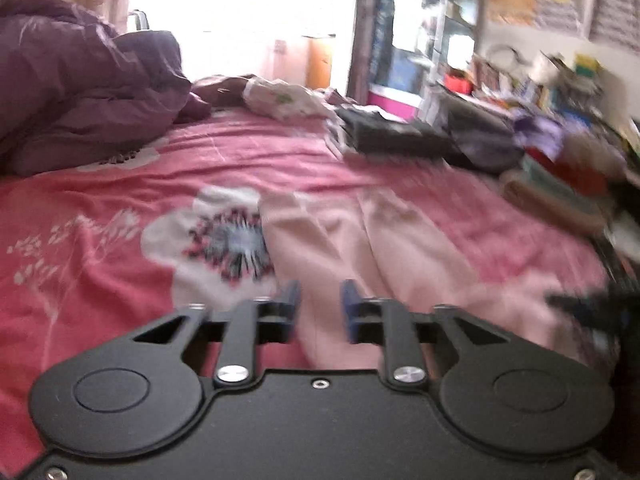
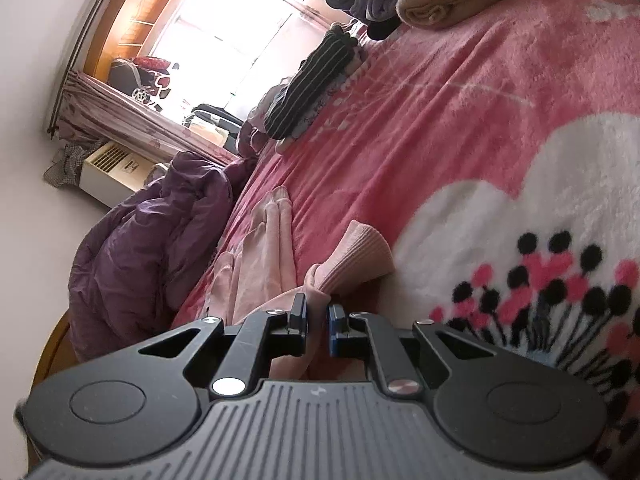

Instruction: Fold clothes

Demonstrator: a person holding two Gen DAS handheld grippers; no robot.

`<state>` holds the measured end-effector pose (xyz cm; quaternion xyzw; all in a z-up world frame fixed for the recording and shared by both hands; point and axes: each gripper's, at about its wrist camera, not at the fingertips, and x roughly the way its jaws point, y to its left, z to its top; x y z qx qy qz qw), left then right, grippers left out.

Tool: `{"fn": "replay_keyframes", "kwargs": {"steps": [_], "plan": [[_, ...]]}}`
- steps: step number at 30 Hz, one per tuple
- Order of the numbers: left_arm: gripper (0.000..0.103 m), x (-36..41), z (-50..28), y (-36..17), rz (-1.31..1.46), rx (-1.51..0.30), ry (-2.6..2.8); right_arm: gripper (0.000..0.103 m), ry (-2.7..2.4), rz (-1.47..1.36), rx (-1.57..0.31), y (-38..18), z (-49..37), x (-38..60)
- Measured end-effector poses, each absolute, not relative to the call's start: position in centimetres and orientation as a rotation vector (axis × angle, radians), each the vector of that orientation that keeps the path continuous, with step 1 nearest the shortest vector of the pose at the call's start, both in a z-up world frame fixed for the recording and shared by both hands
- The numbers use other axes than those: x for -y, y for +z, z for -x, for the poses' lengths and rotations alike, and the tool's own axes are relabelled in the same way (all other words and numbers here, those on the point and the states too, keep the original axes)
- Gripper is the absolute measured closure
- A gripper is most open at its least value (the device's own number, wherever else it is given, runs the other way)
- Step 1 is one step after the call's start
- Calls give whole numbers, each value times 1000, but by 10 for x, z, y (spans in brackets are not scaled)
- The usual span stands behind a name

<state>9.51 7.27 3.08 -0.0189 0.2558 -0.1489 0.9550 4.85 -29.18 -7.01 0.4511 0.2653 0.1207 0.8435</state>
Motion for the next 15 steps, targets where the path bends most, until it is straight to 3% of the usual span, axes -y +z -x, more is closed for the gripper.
{"fn": "replay_keyframes", "kwargs": {"steps": [5,11,15], "plan": [[51,-44,-145,28,14,-528,-271,91,271,-921,-538,-65,-48,291],[77,-14,-191,8,-114,-593,-221,91,286,-924,-533,-63,-48,294],[79,-9,-210,-2,-115,-646,-191,91,302,-944,-521,-61,-50,296]]}}
